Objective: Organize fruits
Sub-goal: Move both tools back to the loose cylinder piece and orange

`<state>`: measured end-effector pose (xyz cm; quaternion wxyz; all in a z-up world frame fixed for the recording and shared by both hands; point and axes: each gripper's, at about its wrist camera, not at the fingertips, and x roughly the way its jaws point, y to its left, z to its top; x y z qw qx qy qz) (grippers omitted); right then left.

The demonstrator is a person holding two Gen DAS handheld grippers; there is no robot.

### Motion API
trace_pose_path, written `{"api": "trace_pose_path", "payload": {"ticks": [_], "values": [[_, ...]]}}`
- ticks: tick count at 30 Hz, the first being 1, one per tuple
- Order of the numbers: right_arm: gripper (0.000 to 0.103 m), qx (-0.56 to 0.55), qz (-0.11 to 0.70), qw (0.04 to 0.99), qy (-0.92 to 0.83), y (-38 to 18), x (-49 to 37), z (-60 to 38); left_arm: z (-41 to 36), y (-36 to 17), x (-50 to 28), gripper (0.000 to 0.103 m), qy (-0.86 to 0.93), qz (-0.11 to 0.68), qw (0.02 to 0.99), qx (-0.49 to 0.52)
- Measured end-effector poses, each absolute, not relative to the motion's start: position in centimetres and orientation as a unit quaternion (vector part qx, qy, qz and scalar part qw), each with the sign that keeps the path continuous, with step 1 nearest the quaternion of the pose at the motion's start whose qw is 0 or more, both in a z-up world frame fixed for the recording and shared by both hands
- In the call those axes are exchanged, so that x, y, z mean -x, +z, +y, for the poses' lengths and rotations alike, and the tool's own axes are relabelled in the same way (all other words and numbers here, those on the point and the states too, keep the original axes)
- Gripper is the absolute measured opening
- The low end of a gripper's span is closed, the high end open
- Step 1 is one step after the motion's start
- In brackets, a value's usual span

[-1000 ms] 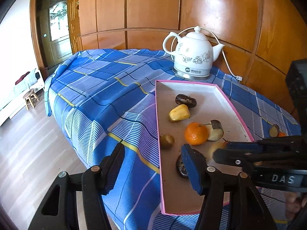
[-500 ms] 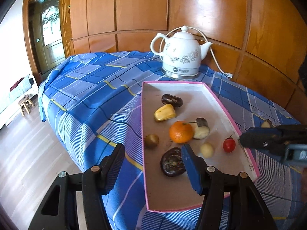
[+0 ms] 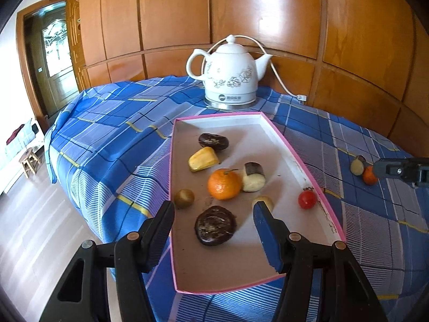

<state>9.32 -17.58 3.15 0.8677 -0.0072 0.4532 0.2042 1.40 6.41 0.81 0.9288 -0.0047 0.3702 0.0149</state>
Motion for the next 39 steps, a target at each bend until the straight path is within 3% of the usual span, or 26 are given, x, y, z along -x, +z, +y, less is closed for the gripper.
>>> {"api": "trace_pose_path", "payload": {"ticks": [13, 19, 28, 33, 39], "values": [[0.037, -0.011, 0.453, 0.886, 0.102, 3.3, -9.6, -27.2, 2.5, 1.8, -2.4, 0.062, -0.036, 0.368, 0.929, -0.026], [0.037, -0.069, 0.459, 0.885, 0.042, 1.5, -10.1, -32.3, -1.2, 2.6, -3.6, 0.062, -0.091, 0.367, 0.925, -0.047], [0.037, -0.120, 0.479, 0.870, 0.015, 0.2, -10.4, -35.0, -7.8, 2.0, -8.0, 0.061, -0.190, 0.419, 0.888, -0.025], [0.037, -0.126, 0.493, 0.860, 0.023, -0.2, -10.8, -34.7, -11.2, 1.3, -11.0, 0.050, -0.233, 0.444, 0.865, -0.008], [0.037, -0.138, 0.496, 0.857, 0.031, -0.1, -11.0, -34.8, -14.1, 0.1, -14.5, 0.048, -0.260, 0.472, 0.842, 0.031]]}}
